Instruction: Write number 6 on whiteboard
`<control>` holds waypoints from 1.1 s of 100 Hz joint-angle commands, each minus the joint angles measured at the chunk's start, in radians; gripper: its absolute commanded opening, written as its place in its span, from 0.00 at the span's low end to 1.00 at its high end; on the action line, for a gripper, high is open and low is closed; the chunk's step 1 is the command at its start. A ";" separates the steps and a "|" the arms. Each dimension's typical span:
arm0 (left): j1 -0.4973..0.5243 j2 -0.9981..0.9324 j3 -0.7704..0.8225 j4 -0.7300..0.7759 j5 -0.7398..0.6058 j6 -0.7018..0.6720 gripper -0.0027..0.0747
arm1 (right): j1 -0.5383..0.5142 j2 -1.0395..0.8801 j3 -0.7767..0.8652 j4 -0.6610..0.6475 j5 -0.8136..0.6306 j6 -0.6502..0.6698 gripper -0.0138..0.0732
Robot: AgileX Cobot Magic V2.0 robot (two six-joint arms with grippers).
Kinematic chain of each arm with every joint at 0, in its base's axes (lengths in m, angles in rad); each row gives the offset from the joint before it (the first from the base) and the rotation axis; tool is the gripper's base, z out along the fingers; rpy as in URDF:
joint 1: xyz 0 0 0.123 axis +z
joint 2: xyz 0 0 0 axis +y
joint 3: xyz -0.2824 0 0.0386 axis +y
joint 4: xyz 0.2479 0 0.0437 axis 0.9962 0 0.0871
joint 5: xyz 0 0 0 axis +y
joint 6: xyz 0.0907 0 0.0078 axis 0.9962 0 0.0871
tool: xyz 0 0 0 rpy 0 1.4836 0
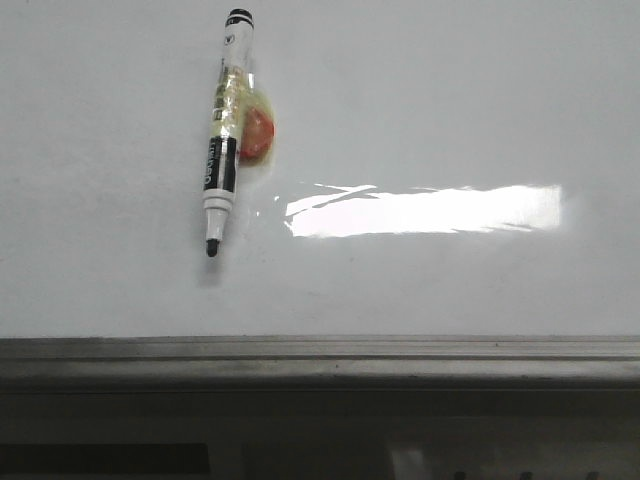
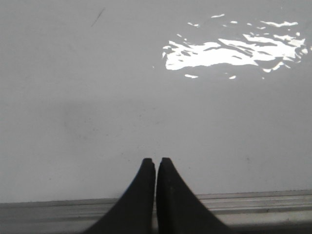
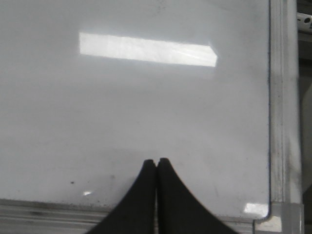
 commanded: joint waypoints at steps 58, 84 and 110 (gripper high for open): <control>-0.004 -0.026 0.022 -1.118 -0.325 -0.037 0.01 | -0.004 -0.014 0.011 0.666 -0.470 0.008 0.09; -0.008 0.060 -0.186 -0.726 -0.006 0.086 0.01 | -0.004 0.021 -0.272 0.572 -0.127 0.005 0.09; -0.047 0.449 -0.451 -0.605 0.218 0.238 0.08 | -0.004 0.248 -0.595 0.380 0.321 -0.098 0.11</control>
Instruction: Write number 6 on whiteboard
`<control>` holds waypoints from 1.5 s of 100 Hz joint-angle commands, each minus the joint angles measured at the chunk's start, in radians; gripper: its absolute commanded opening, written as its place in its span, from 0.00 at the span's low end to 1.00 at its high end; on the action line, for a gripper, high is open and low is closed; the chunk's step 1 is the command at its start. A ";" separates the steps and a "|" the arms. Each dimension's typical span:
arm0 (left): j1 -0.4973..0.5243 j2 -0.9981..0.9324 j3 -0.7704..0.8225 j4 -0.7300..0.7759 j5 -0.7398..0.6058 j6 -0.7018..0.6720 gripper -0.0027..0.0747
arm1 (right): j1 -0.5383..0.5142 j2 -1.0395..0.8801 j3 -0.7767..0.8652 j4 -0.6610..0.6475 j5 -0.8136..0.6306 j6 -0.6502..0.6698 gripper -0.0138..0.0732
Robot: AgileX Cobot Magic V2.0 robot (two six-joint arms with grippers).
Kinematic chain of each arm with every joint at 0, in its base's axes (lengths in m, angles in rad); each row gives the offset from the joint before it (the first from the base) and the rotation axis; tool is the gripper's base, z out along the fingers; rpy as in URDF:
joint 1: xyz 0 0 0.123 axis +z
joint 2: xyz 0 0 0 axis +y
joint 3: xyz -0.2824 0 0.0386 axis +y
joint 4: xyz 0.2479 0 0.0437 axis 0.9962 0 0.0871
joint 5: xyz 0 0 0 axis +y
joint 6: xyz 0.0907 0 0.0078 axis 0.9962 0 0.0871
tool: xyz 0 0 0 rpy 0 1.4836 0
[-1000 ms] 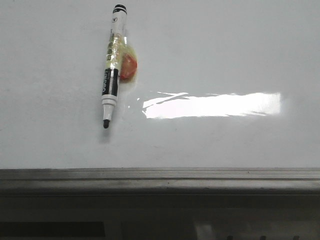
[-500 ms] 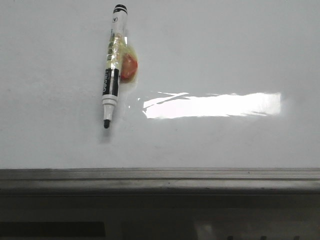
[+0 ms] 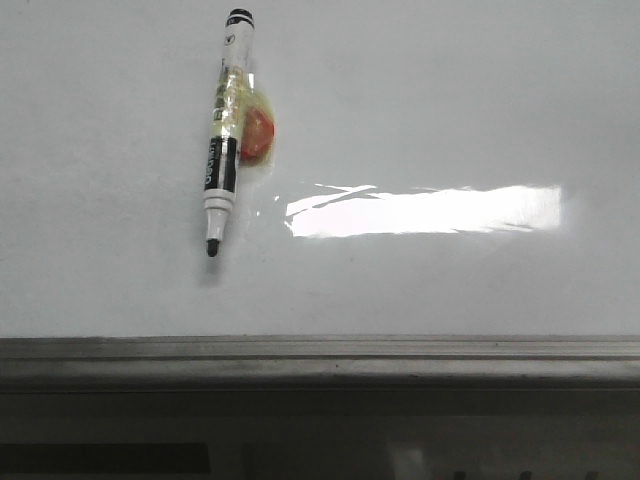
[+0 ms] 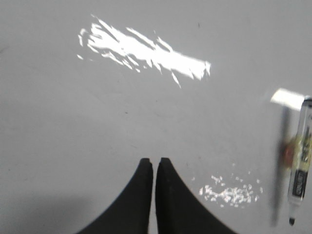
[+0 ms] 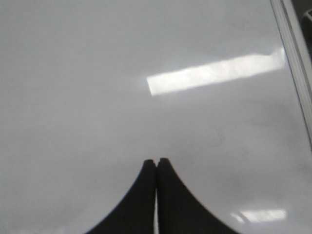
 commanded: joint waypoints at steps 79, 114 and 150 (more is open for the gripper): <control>-0.661 0.766 -0.404 -0.128 -0.194 0.161 0.59 | 0.032 0.119 -0.206 0.026 0.119 -0.117 0.54; -0.663 0.890 -0.404 -0.162 -0.261 0.160 0.55 | 0.032 0.119 -0.208 0.075 0.096 -0.120 0.54; -0.669 0.871 -0.425 -0.134 -0.199 0.290 0.01 | 0.078 0.121 -0.240 0.201 0.132 -0.404 0.54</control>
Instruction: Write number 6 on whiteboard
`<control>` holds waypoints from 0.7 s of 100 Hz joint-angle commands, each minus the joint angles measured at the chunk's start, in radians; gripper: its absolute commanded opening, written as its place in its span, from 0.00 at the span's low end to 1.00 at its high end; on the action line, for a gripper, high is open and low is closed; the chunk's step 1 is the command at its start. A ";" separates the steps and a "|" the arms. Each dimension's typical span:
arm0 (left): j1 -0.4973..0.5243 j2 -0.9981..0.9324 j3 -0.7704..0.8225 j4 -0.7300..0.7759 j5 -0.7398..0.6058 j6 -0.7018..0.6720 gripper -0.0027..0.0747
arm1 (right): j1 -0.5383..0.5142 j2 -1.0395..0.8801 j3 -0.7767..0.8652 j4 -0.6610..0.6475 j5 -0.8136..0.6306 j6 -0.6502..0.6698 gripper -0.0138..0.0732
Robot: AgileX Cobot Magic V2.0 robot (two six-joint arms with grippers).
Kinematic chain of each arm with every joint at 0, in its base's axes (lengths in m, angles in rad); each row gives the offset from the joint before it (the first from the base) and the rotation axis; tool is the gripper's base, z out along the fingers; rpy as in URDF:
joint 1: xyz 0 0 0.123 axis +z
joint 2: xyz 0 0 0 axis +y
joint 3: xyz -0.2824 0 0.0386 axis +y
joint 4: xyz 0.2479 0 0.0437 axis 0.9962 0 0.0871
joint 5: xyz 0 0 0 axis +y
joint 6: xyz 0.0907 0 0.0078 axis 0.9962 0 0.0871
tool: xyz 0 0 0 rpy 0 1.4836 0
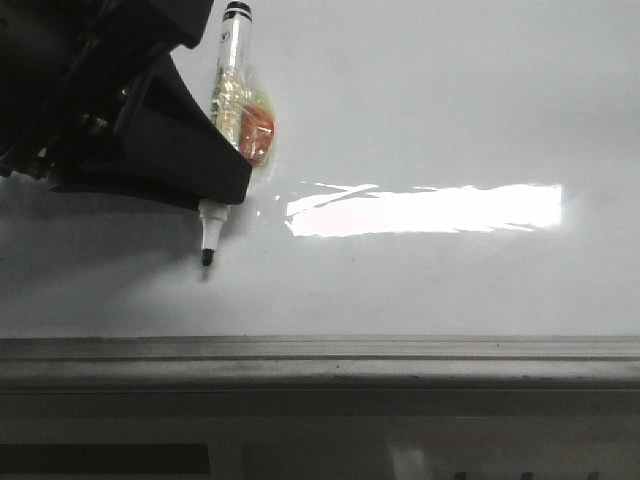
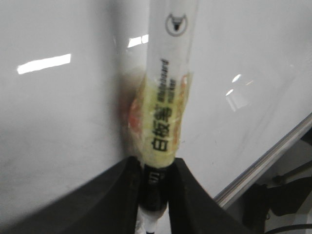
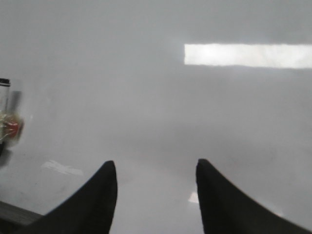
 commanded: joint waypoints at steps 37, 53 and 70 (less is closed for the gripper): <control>-0.134 -0.211 -0.050 -0.155 0.242 0.886 0.01 | 0.153 0.153 -0.066 0.647 0.119 -0.817 0.54; -0.134 -0.209 -0.050 -0.249 0.244 0.981 0.01 | 0.303 0.236 -0.066 0.655 0.152 -0.833 0.55; -0.134 -0.209 -0.050 -0.260 0.279 0.988 0.01 | 0.434 0.340 -0.066 0.660 0.110 -0.841 0.55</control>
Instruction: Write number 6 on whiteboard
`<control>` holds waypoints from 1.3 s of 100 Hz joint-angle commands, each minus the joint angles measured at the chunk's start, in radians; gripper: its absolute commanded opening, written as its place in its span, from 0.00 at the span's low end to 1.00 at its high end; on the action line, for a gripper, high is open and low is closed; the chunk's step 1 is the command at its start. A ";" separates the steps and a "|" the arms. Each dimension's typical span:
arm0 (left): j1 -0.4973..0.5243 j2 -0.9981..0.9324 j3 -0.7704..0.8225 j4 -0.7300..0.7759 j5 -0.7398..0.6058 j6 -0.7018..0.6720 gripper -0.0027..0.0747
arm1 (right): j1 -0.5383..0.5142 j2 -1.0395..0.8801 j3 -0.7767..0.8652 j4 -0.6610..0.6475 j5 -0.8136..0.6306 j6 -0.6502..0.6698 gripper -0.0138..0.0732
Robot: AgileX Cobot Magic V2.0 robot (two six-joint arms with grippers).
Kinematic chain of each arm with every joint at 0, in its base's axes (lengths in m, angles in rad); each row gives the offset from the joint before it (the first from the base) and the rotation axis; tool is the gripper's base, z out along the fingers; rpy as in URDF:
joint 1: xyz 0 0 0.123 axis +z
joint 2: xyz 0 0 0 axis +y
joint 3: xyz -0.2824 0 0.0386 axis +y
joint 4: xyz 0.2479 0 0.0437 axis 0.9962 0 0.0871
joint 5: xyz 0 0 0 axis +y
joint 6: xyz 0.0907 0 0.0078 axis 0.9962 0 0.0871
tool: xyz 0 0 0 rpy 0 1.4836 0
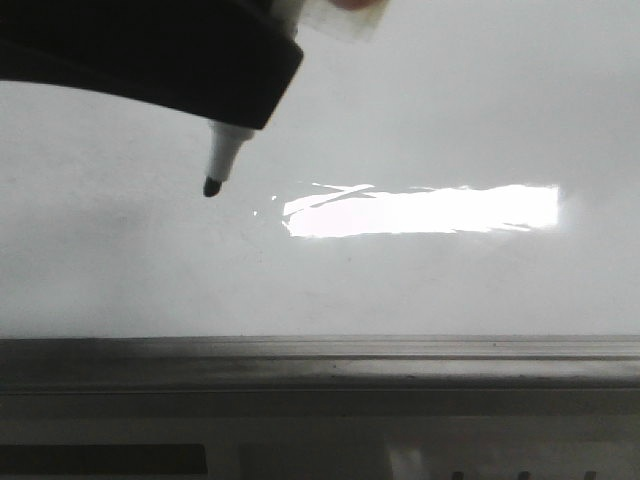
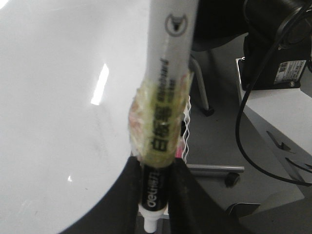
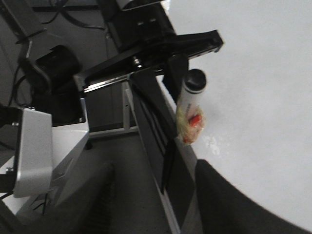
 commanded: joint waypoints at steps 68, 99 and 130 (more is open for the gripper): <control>-0.008 -0.015 -0.033 -0.074 0.029 0.007 0.01 | 0.417 0.361 -0.040 0.135 -0.526 -0.158 0.64; -0.008 -0.015 -0.033 -0.074 0.039 0.007 0.01 | 0.427 0.370 -0.040 0.154 -0.578 -0.158 0.08; -0.006 -0.037 -0.033 -0.079 -0.080 -0.120 0.35 | 0.427 0.323 -0.010 0.150 -0.702 -0.158 0.09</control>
